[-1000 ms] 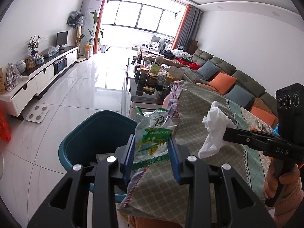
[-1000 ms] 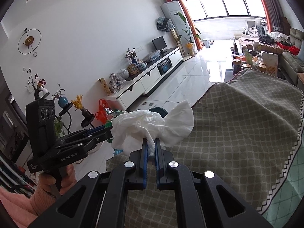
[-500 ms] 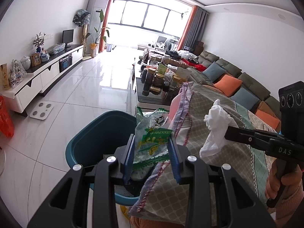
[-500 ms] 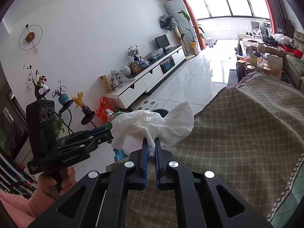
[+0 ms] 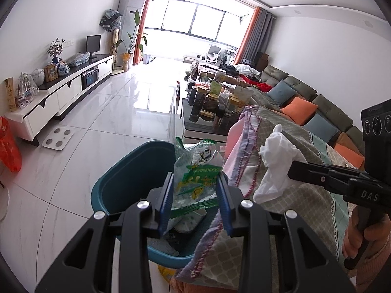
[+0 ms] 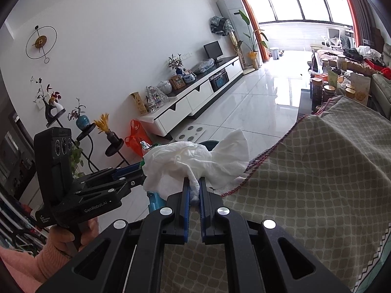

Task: Collect trash
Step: 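Lift the wrapper and tissue and carry them over the teal bin with both tools, then open both tools to drop the wrapper and tissue into the bin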

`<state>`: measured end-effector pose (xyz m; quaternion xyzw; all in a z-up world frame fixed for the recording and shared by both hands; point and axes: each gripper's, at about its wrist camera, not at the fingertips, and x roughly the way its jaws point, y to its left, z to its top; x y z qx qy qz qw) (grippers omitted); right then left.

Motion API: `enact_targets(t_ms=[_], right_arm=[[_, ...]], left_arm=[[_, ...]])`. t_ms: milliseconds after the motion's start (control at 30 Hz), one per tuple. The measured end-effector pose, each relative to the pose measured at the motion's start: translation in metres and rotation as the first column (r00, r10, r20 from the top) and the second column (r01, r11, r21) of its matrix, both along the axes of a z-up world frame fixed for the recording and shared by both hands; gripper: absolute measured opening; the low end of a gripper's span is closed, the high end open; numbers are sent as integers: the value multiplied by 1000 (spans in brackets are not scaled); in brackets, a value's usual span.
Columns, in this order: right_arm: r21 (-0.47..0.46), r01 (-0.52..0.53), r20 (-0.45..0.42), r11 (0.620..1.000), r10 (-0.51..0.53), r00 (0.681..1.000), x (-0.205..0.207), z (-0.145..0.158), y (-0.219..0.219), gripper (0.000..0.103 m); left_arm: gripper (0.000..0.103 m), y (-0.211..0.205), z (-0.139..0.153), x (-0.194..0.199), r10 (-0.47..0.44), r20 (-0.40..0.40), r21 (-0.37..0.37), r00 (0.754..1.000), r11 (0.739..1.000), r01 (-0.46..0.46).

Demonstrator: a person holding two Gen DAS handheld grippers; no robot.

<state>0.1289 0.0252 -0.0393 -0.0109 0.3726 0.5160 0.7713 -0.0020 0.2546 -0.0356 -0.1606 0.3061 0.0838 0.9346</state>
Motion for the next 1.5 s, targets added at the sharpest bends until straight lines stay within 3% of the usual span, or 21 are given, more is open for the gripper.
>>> enact_targets(t_ms=[633, 1100, 1500], right_arm=[[-48, -19, -25, 999, 18, 1000, 13, -13, 30, 7], [-147, -42, -69, 988, 32, 997, 21, -31, 63, 11], [-175, -39, -112, 984, 19, 993, 28, -41, 70, 20]], left_arm=[[35, 17, -21, 8, 48, -61, -11, 997, 999, -49], [35, 27, -42, 20, 75, -116, -28, 990, 996, -79], [48, 45, -61, 20, 97, -138, -98, 986, 989, -111]])
